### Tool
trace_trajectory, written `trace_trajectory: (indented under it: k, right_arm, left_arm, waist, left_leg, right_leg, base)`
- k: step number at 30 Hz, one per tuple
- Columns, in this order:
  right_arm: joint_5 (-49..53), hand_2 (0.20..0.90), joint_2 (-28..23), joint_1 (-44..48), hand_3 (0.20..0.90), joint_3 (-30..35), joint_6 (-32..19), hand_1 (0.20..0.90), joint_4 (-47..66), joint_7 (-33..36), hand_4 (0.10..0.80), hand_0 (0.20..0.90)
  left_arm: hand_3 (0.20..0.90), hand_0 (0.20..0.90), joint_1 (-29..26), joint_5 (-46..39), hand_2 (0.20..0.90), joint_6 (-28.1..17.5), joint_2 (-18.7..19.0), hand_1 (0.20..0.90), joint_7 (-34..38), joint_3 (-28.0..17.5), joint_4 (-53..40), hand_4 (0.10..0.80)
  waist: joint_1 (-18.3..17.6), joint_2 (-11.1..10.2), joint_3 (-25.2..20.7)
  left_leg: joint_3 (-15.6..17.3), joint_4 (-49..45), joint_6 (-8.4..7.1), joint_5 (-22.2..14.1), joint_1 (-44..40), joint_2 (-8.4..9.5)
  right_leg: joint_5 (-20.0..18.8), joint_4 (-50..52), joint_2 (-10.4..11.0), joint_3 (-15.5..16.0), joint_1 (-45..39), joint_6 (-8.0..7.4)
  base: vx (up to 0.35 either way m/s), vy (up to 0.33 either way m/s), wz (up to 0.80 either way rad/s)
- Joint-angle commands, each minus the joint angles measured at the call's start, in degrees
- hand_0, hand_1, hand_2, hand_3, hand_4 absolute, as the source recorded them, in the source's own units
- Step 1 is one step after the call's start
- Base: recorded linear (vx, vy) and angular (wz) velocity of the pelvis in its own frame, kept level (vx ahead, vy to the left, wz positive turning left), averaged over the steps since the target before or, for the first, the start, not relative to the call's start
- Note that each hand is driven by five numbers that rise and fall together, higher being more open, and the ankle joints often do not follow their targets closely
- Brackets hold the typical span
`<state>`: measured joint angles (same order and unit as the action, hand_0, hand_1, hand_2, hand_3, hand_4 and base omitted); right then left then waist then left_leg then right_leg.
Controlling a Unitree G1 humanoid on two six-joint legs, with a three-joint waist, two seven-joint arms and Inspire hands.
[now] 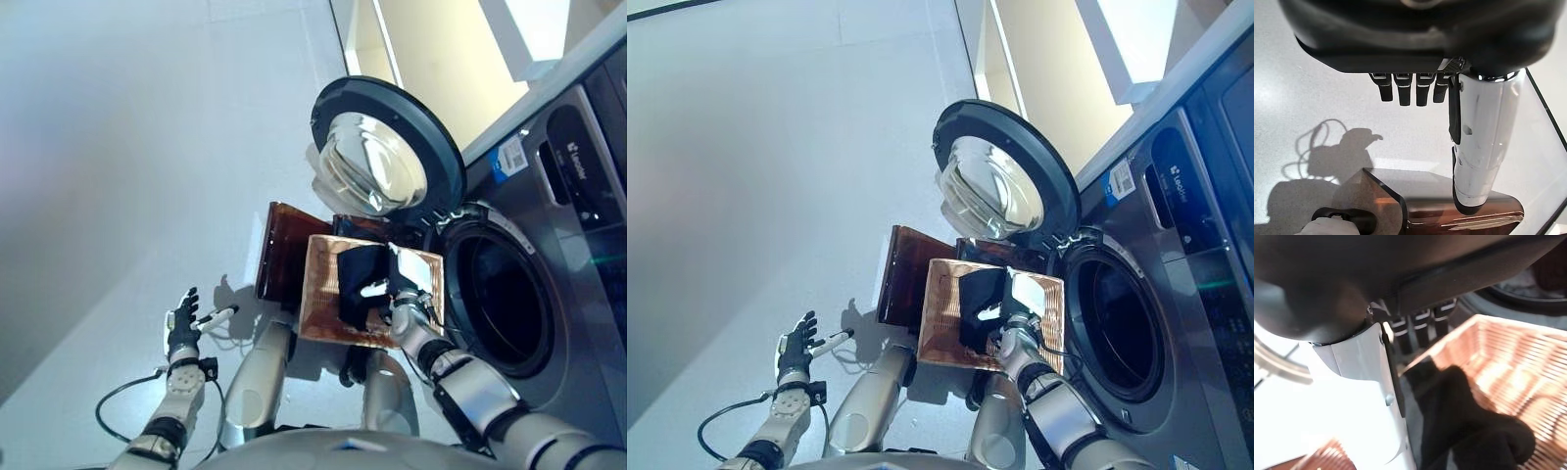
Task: Pick up the clothes and place them into the washing machine
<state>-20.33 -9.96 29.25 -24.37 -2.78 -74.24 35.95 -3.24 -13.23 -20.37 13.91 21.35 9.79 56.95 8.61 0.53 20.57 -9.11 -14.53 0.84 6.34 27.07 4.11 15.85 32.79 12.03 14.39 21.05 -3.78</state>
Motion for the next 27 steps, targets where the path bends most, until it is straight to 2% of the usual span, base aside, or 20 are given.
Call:
trace_trajectory:
  k: [1,10,11,12,19,27]
  right_arm:
    - [1.1,0.900,-1.0,0.3,0.900,0.1,-2.3,0.900,1.7,1.2,0.800,0.900]
    - [3.9,0.900,-1.2,0.6,0.900,2.2,-1.5,0.900,-3.2,2.1,0.800,0.900]
    - [3.9,0.900,-1.2,0.6,0.900,2.2,-1.5,0.900,-3.2,2.1,0.800,0.900]
    - [4.2,0.900,-1.4,0.8,0.900,2.3,-1.4,0.900,-3.4,2.2,0.800,0.900]
    - [4.5,0.900,-2.3,3.1,0.900,1.8,-0.5,0.900,-3.6,2.9,0.800,0.900]
    - [5.0,0.900,-3.6,8.4,0.900,1.4,1.0,0.900,-4.9,3.7,0.800,0.900]
  left_arm:
    - [0.900,0.900,-0.6,-0.1,0.900,-2.7,0.4,0.900,1.6,-2.1,0.8,0.800]
    - [0.900,0.900,-0.5,-0.2,0.900,-2.5,0.2,0.900,1.4,-1.4,0.7,0.800]
    - [0.900,0.900,-0.5,-0.2,0.900,-2.5,0.2,0.900,1.4,-1.4,0.7,0.800]
    - [0.900,0.900,-0.5,-0.2,0.900,-2.5,0.3,0.900,1.5,-1.3,0.3,0.800]
    - [0.900,0.900,-1.3,-0.8,0.900,-2.9,0.5,0.900,2.4,-0.3,-0.9,0.800]
    - [0.900,0.900,-2.7,-1.3,0.900,-3.2,0.9,0.900,3.6,1.2,-4.6,0.800]
  waist:
    - [-0.2,0.2,0.3]
    - [0.1,2.6,2.9]
    - [0.1,2.6,2.9]
    - [0.1,2.5,3.4]
    - [0.4,3.0,4.8]
    - [2.0,4.3,6.4]
  left_leg:
    - [1.4,-2.8,-0.67,-4.3,0.7,2.36]
    - [1.6,-5.7,-0.66,-4.6,4.4,3.04]
    - [1.6,-5.7,-0.66,-4.6,4.4,3.04]
    - [1.8,-6.7,-0.81,-6.5,4.4,3.40]
    - [2.3,-9.1,-0.61,-7.0,8.1,3.86]
    - [2.1,-9.7,-0.58,-6.6,12.0,4.75]
  right_leg:
    - [-9.0,-7.7,0.0,-0.6,-0.9,0.99]
    - [-8.0,-4.0,0.9,-0.8,2.8,1.62]
    - [-8.0,-3.9,0.9,-0.9,2.8,1.62]
    - [-6.3,-2.7,1.2,-1.4,2.8,1.17]
    - [-5.8,0.2,2.1,-2.0,6.6,1.26]
    - [-5.5,1.5,3.1,-1.4,9.7,1.32]
  base:
    - [-0.038,-0.005,0.01]
    - [-0.037,0.013,0.00]
    - [0.056,-0.023,0.02]
    - [0.065,-0.021,0.05]
    - [0.003,0.009,0.03]
    - [0.010,0.002,0.09]
